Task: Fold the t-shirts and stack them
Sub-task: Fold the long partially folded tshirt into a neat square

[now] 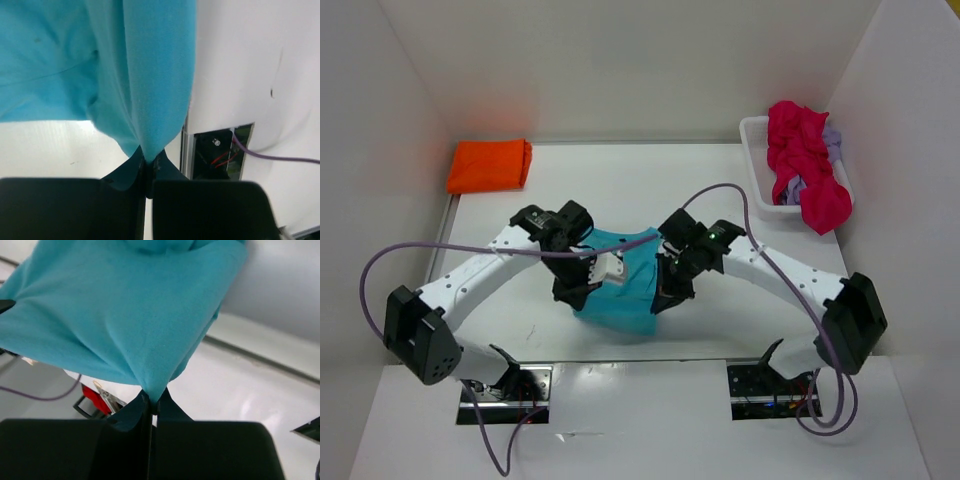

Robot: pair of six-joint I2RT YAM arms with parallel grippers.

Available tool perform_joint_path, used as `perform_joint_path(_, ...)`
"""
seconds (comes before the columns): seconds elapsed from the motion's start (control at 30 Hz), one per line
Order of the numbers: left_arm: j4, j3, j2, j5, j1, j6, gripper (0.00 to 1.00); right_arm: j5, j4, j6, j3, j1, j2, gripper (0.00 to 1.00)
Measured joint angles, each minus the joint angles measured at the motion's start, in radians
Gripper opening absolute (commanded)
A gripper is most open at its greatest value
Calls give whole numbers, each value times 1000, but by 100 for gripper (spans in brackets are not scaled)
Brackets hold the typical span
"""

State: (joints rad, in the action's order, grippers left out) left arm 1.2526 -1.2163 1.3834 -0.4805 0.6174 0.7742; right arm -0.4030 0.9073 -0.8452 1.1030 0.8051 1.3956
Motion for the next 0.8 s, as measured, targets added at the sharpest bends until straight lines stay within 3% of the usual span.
perform_joint_path(0.37, -119, -259, 333, -56, -308, -83, 0, -116, -42, 200, 175, -248, 283, 0)
perform_joint_path(0.63, -207, -302, 480, -76, -354, -150, 0, -172, -61, 278, 284, -328, 466, 0)
perform_joint_path(0.8, -252, -370, 518, -80, -354, -176, 10, -206, -85, 290, 294, -378, 489, 0)
